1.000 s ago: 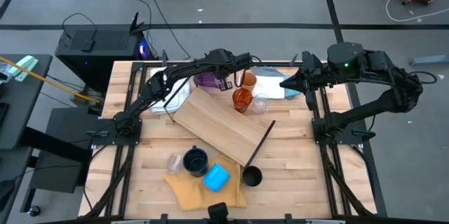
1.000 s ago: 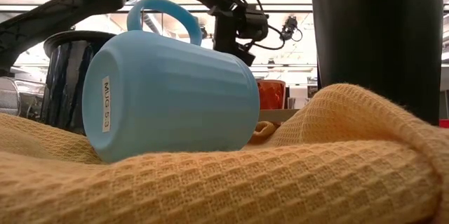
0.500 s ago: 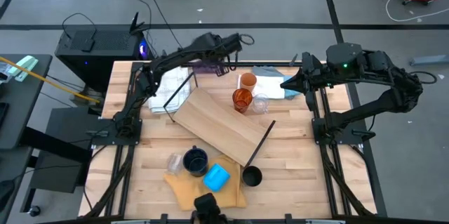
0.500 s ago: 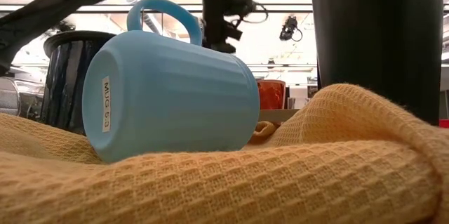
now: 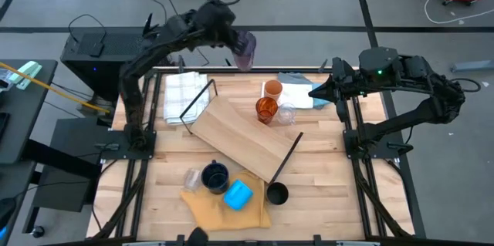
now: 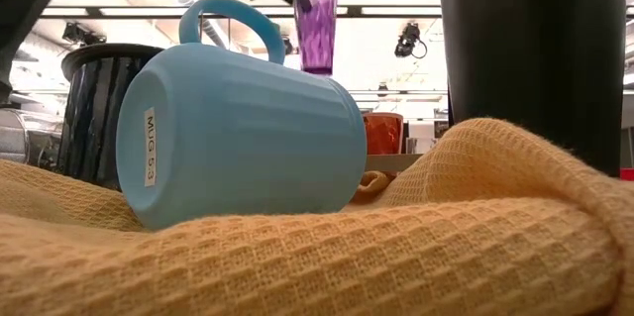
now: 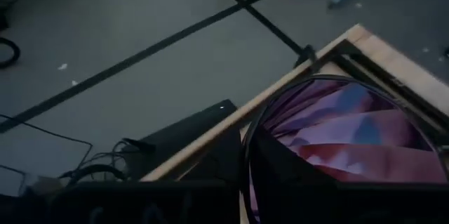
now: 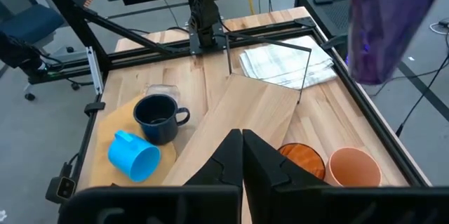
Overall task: Stack small to large cups/mugs on shelf
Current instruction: Put the purple cup on the shelf
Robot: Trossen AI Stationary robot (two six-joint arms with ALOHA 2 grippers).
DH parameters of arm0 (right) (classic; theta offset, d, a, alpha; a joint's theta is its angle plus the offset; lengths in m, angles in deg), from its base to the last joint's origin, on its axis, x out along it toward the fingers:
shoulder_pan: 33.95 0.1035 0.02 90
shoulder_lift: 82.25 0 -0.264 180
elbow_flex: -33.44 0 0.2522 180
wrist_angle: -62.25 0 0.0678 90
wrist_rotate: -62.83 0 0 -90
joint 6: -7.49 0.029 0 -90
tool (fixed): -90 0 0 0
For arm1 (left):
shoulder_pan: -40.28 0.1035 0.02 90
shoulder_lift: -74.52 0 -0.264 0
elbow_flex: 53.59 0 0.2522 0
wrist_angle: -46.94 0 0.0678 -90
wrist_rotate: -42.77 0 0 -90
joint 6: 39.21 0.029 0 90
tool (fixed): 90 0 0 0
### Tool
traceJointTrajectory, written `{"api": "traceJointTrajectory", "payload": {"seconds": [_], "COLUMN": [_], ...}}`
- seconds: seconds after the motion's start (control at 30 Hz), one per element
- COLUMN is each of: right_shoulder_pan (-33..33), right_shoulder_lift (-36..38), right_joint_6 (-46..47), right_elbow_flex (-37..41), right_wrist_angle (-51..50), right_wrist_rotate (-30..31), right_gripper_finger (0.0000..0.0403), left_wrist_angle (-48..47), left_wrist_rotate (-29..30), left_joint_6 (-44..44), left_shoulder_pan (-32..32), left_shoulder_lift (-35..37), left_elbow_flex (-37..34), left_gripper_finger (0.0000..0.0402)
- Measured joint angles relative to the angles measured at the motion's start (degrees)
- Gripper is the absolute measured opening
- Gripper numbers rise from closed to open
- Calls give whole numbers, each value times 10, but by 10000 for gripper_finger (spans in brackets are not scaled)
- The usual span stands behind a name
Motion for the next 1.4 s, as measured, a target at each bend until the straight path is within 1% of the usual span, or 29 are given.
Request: {"api": "traceJointTrajectory", "payload": {"seconds": [0.17,0.27,0.33,0.5,0.67,0.77,0.87,0.97,1.17,1.27,1.4], "right_shoulder_pan": [0,0,0,0,0,0,0,0,0,0,0], "right_shoulder_lift": [0,0,0,0,1,3,7,10,16,18,19], "right_joint_6": [-1,-6,-9,-21,-32,-36,-37,-37,-37,-37,-37], "right_elbow_flex": [0,0,0,0,0,0,0,0,0,0,0], "right_wrist_angle": [-5,-16,-25,-45,-46,-46,-48,-63,-76,-76,-76], "right_wrist_rotate": [0,0,0,0,0,0,0,6,11,11,11], "right_gripper_finger": [9,7,7,12,10,8,9,12,10,8,10], "left_wrist_angle": [-113,-171,-167,-118,-28,15,9,-8,-116,-103,-38], "left_wrist_rotate": [5,58,79,85,89,108,124,165,213,218,216], "left_joint_6": [-19,-25,-39,-93,-139,-168,-192,-217,-285,-300,-314], "left_shoulder_pan": [-28,-54,-72,-117,-171,-205,-231,-250,-253,-262,-286], "left_shoulder_lift": [16,17,18,18,15,16,14,17,31,29,29], "left_elbow_flex": [0,-1,-1,-3,-41,-73,-82,-81,-81,-81,-81], "left_gripper_finger": [22,22,22,22,22,22,22,22,22,22,22]}}
